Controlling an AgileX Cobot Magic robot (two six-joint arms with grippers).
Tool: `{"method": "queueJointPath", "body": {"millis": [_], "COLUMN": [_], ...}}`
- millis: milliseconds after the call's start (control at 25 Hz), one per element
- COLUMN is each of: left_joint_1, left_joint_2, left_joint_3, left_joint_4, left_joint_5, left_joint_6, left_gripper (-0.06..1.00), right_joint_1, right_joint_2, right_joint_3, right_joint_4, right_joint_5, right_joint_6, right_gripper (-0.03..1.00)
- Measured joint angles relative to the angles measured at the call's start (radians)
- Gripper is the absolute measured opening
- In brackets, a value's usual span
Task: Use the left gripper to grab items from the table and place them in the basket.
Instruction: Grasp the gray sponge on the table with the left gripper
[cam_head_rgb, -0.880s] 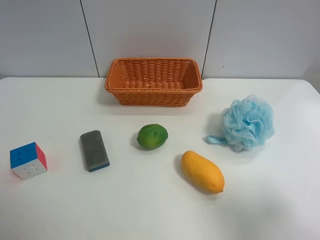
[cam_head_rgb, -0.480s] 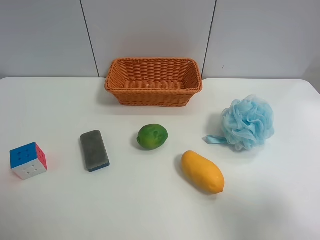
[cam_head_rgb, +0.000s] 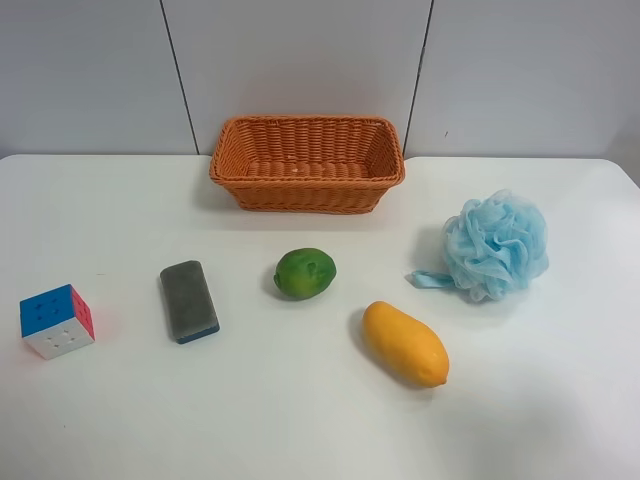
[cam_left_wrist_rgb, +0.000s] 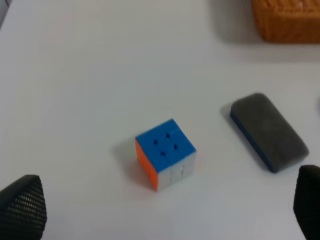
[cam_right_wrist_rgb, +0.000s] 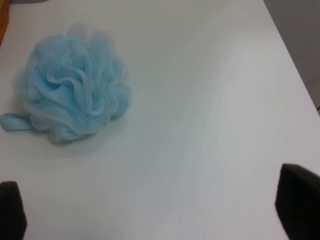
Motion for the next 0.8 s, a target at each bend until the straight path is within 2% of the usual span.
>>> {"method": "queueJointPath", "body": {"millis": [160, 400, 560, 720, 800], "left_joint_1": [0.0, 0.0, 0.0, -0.002, -0.032], "left_joint_2": [0.18, 0.554, 0.767, 0.931, 0.996], "left_joint_3": [-0.125, -0.297, -0.361, -0.366, -0.366], "left_joint_4": [0.021, 0.017, -0.025, -0.105, -0.121], "left_joint_5": [0.007, 0.038, 0.017, -0.043, -0.081], "left_joint_6": [-0.03, -0.034, -0.034, -0.036, -0.05], "left_gripper": [0.99, 0.99, 0.99, 0.99, 0.99], "right_joint_1": [0.0, 0.0, 0.0, 0.0, 0.0], "right_joint_2": [0.0, 0.0, 0.0, 0.0, 0.0], "right_joint_3": [0.0, 0.0, 0.0, 0.0, 0.0], "right_joint_4": [0.0, 0.0, 0.0, 0.0, 0.0], "right_joint_5": [0.0, 0.0, 0.0, 0.0, 0.0], "right_joint_6": [0.0, 0.0, 0.0, 0.0, 0.0], "right_gripper": [0.99, 0.99, 0.99, 0.99, 0.99]}}
